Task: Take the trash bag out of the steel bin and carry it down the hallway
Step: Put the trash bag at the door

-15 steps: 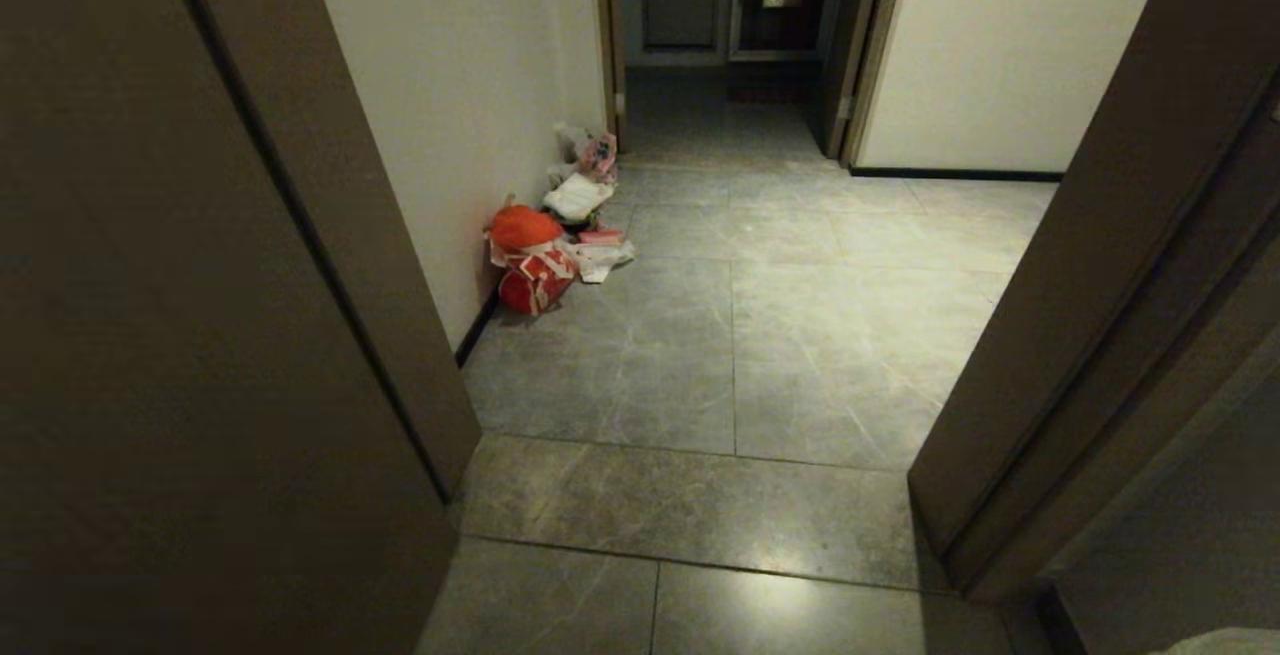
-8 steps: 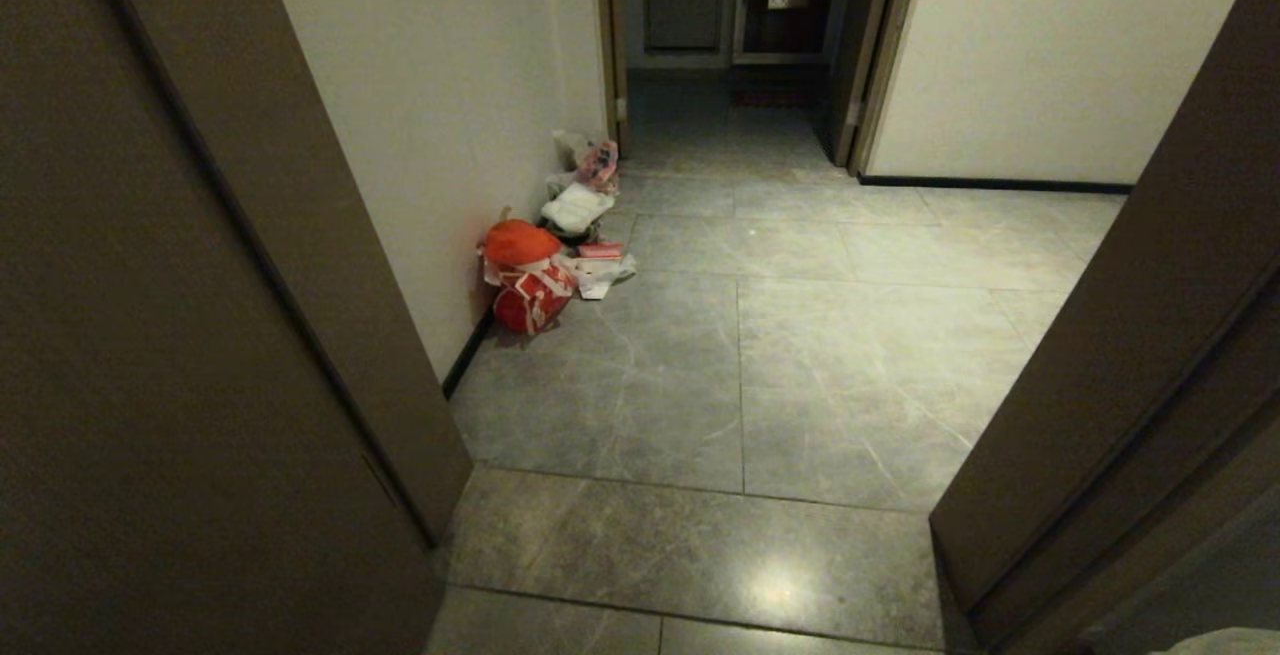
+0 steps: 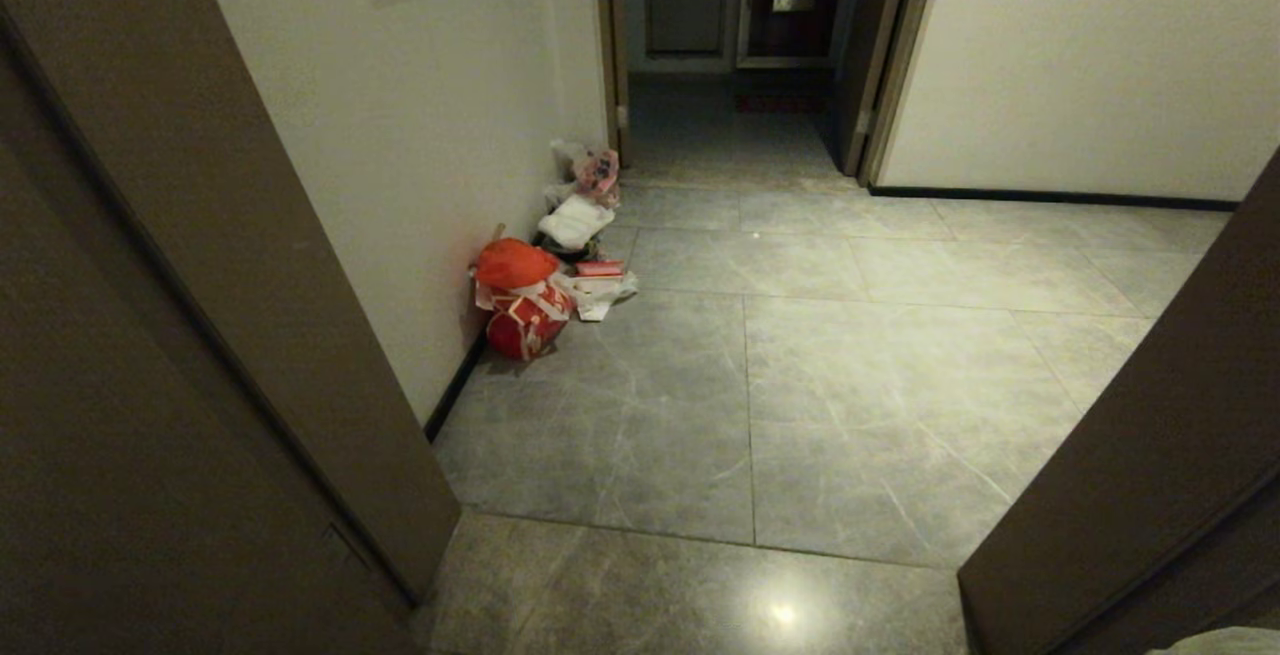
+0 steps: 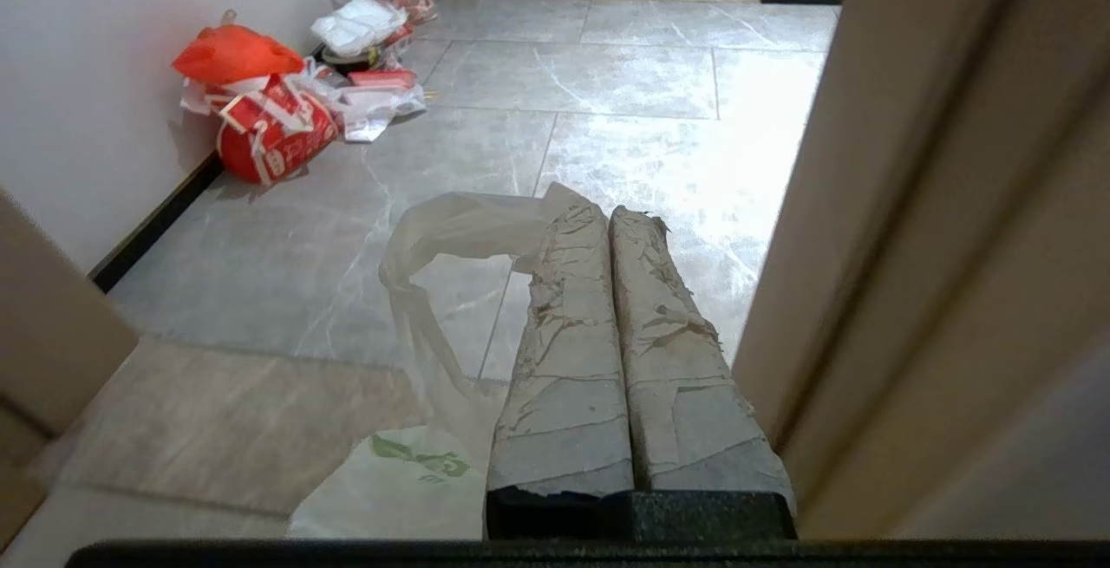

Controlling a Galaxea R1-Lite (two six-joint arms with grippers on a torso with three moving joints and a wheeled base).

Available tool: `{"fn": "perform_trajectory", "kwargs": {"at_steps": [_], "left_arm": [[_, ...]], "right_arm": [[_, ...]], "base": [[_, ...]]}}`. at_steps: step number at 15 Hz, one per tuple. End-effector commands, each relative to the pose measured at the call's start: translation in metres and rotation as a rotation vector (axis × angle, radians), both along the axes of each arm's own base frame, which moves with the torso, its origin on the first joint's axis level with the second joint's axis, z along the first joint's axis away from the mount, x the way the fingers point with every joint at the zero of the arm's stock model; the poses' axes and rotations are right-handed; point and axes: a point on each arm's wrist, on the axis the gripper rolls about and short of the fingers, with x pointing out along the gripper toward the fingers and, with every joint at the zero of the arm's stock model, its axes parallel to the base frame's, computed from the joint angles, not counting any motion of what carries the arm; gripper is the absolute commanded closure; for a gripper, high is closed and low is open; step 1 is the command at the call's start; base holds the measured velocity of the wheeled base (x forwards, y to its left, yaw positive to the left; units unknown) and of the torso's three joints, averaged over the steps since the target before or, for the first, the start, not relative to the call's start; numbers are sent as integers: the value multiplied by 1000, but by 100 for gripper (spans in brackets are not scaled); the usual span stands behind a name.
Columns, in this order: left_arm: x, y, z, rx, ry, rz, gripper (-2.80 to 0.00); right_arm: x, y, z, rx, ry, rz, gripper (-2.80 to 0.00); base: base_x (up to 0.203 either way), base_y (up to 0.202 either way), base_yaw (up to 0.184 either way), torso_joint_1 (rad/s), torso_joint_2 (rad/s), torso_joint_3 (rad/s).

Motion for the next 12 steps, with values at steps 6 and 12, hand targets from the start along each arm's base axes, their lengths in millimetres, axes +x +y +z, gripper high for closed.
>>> {"fn": "perform_trajectory", "kwargs": {"at_steps": [6,12], "left_arm": [[0,0,0,2,1,1,0],[0,0,0,3,2,1,0]], "right_arm": [[2,0,-7,-1,23,0,0],[2,0,-7,-1,23,0,0]], "base": [[193,0,1,2,4,2],[195,0,1,4,1,2]]}}
